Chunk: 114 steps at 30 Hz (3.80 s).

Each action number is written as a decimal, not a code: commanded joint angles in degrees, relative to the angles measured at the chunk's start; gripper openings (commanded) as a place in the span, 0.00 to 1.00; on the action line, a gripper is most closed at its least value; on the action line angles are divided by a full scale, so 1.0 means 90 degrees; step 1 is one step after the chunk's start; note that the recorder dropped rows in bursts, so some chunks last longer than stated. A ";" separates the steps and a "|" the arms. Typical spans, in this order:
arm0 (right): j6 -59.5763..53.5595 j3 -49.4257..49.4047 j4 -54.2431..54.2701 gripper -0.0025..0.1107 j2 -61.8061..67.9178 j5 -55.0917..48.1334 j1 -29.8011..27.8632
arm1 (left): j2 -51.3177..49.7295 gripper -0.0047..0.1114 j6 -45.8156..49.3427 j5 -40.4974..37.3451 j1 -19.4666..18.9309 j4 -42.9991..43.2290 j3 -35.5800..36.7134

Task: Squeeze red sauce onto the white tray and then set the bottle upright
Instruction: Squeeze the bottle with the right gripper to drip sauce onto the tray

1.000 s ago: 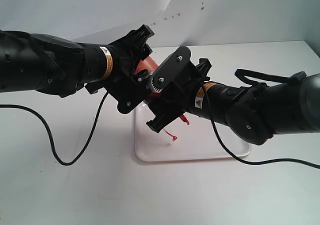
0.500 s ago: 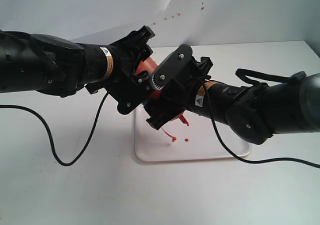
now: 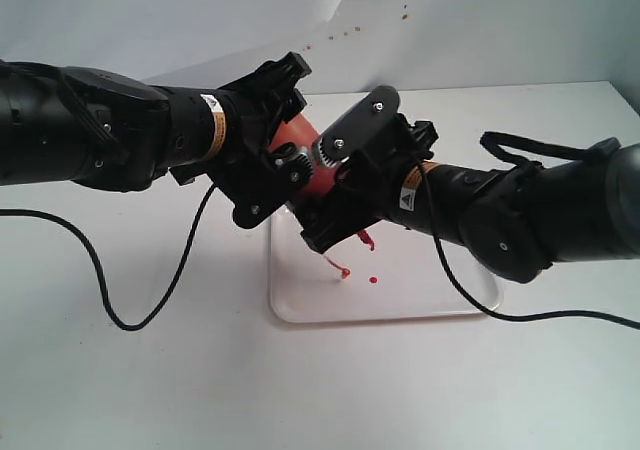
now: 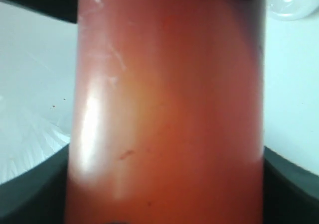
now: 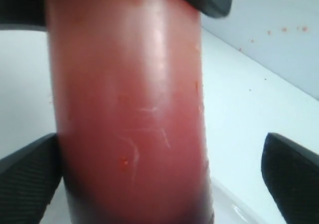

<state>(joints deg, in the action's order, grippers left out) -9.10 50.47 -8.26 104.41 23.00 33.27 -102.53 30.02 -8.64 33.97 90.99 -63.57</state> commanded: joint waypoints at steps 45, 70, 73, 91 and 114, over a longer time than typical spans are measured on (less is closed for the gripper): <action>0.3628 0.0035 -0.3835 0.95 -0.0007 0.1050 -0.0704 | 0.0136 0.04 -0.0160 0.0122 0.0030 -0.0032 -0.0086; 0.3645 0.0035 -0.3552 0.81 0.0577 0.2314 -0.0704 | 0.0136 0.04 -0.0160 0.0138 0.0030 -0.0032 -0.0086; 0.3631 0.0035 -0.3552 0.68 0.0577 0.2438 -0.0704 | 0.0136 0.04 -0.0160 0.0138 0.0030 -0.0032 -0.0086; 0.3508 0.0035 -0.3457 0.03 0.0577 0.2382 -0.0704 | 0.0136 0.04 -0.0160 0.0138 0.0030 -0.0032 -0.0086; 0.3699 0.0035 -0.3669 0.95 0.0577 0.2418 -0.0704 | 0.0136 0.04 -0.0185 0.0125 0.0030 -0.0059 -0.0086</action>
<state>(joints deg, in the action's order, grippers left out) 24.03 50.47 -40.77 109.88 43.82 26.79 -102.43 29.77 -7.41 33.97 91.46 -63.57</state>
